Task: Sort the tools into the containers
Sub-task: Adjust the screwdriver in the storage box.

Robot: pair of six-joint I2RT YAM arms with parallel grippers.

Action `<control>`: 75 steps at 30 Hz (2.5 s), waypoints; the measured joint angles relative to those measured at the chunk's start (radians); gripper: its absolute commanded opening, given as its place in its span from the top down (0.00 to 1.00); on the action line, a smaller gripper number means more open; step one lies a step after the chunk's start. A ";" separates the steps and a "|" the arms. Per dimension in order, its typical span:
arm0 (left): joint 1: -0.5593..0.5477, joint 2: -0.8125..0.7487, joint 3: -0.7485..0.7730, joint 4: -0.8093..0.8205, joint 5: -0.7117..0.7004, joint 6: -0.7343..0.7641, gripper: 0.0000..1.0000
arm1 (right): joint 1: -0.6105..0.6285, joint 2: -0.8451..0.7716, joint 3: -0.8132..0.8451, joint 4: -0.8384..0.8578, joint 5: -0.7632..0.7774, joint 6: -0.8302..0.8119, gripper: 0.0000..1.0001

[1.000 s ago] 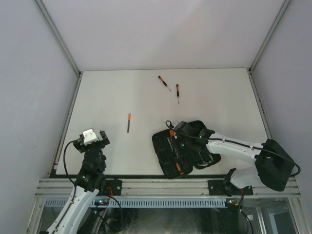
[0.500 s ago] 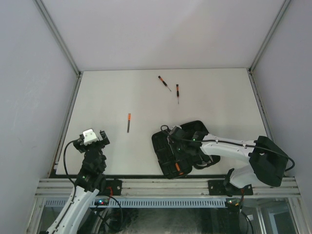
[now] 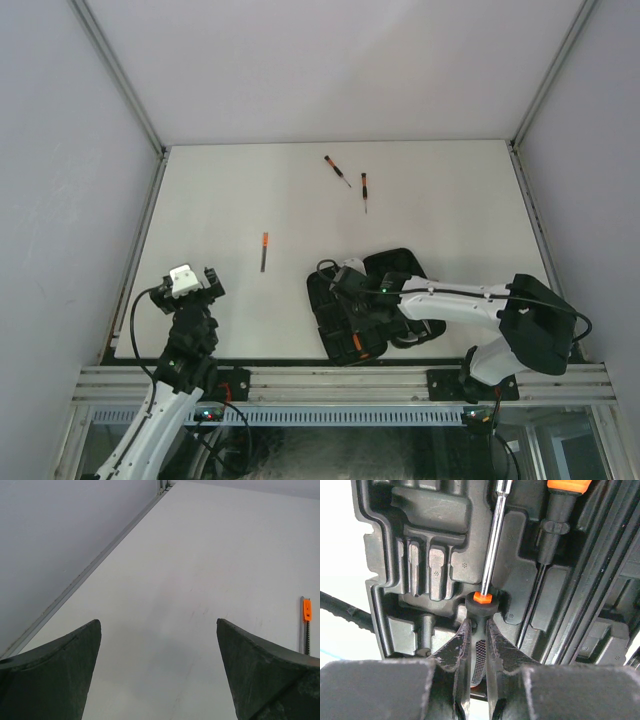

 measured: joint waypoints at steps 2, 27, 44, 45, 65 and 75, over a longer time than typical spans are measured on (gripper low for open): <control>0.000 0.000 0.000 0.000 0.000 0.000 0.00 | 0.009 0.005 0.004 0.001 0.010 0.008 1.00; 0.000 0.000 0.000 0.000 -0.001 0.000 0.00 | 0.039 0.002 0.005 0.007 0.057 0.069 1.00; 0.000 0.000 0.000 0.000 -0.001 0.000 0.00 | 0.044 0.006 0.005 0.018 0.059 0.079 1.00; 0.000 0.000 0.000 0.000 -0.001 0.000 0.00 | 0.044 0.007 0.005 0.019 0.059 0.080 1.00; 0.000 0.000 0.000 0.000 -0.001 0.000 0.00 | 0.045 0.066 0.013 0.050 0.043 0.134 1.00; 0.000 0.000 0.000 0.000 -0.001 0.000 0.00 | 0.016 -0.005 -0.057 0.115 0.035 0.180 1.00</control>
